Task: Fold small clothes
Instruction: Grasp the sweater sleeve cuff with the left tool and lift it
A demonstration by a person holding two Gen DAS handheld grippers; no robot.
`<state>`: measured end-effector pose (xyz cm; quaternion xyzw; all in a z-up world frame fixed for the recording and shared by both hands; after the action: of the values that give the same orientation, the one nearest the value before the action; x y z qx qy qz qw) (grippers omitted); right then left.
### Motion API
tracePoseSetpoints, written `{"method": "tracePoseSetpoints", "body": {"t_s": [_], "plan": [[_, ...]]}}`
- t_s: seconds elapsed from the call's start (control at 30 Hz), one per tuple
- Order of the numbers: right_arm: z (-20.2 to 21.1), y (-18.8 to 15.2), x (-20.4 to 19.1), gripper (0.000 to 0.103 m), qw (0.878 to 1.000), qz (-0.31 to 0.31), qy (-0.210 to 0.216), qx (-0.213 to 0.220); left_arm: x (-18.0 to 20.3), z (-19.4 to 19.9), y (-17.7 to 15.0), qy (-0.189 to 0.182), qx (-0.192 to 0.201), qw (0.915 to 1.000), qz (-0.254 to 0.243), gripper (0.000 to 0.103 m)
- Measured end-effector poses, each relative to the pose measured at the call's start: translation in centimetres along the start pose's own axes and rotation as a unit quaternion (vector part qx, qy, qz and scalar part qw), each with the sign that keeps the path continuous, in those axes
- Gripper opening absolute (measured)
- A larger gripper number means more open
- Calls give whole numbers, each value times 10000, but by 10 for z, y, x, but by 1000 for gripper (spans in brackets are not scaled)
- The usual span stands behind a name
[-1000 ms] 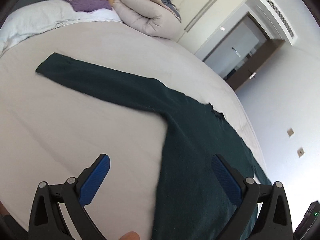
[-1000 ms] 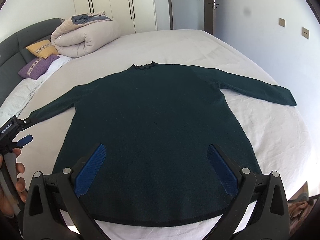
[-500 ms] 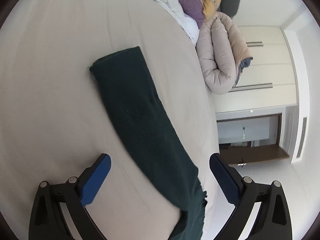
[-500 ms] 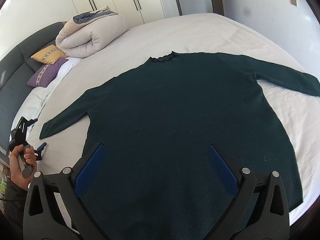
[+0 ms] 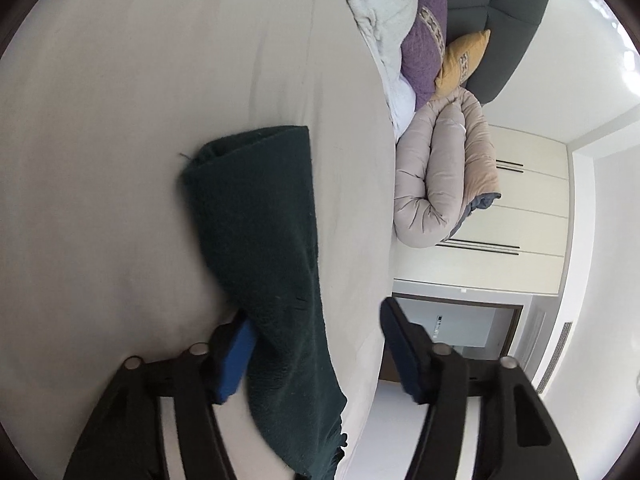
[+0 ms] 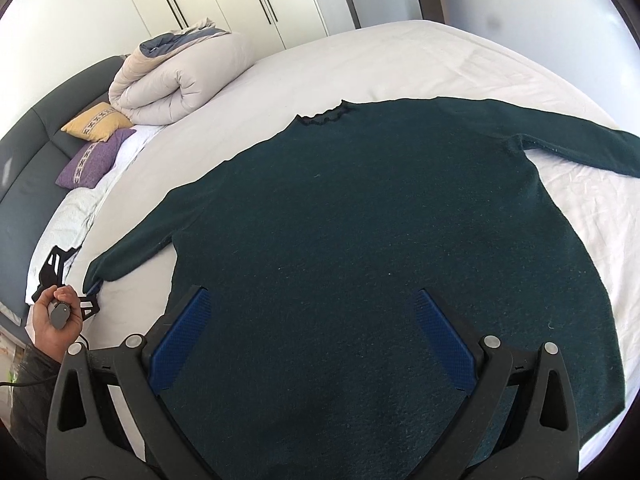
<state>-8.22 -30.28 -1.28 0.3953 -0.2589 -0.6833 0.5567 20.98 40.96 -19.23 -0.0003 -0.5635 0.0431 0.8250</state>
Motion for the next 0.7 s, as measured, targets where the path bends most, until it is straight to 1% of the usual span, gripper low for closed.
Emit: {"method": "tracePoseSetpoints", "body": {"t_s": [0.07,0.17,0.23,0.3,0.37,0.4,0.43,0.47,0.57,0.6,0.63,0.7], "plan": [[0,-1,5,103,10000,-71,-11,-6,-12,4,3,-21,155,9994,302,37],[-2,-2,13,103,9998,-194,-23,-12,-23,11,6,-28,430,9975,554,35],[-4,-3,17,103,9997,-234,-43,-30,-23,12,8,57,558,9969,550,35],[1,-7,22,103,9996,-255,-62,-50,-19,15,8,189,682,9964,468,44],[-1,-8,24,103,9995,-296,-85,-43,-14,20,8,332,834,9955,311,57],[-4,-8,25,103,9995,-315,-94,-45,-13,22,8,330,908,9949,278,61],[-5,-8,24,103,9994,-328,-85,-53,-10,20,8,274,953,9948,251,70],[-5,-9,25,103,9994,-330,-75,-55,-8,17,8,248,950,9950,186,76],[-6,-11,21,103,9996,-272,-41,-73,-2,5,10,333,892,9954,47,82],[-5,-11,20,103,9997,-252,-37,-68,-2,4,11,335,892,9954,31,82],[-2,-12,21,103,9997,-239,-35,-48,-1,2,12,328,879,9956,27,79],[0,-12,21,103,9997,-257,-35,-23,-3,-1,15,303,796,9963,60,63]]}}
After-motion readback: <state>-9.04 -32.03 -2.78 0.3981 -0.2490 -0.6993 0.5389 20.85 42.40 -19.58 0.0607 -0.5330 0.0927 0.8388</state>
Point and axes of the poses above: each gripper's, at about its wrist camera, not at the fingertips, and z roughly against the way its jaws point, x to its right, y to its top, the point moved 5 cm from there along -z, roughly the way its jaws point, and after that the axes turned 13 degrees about x, right-handed, at the moved point
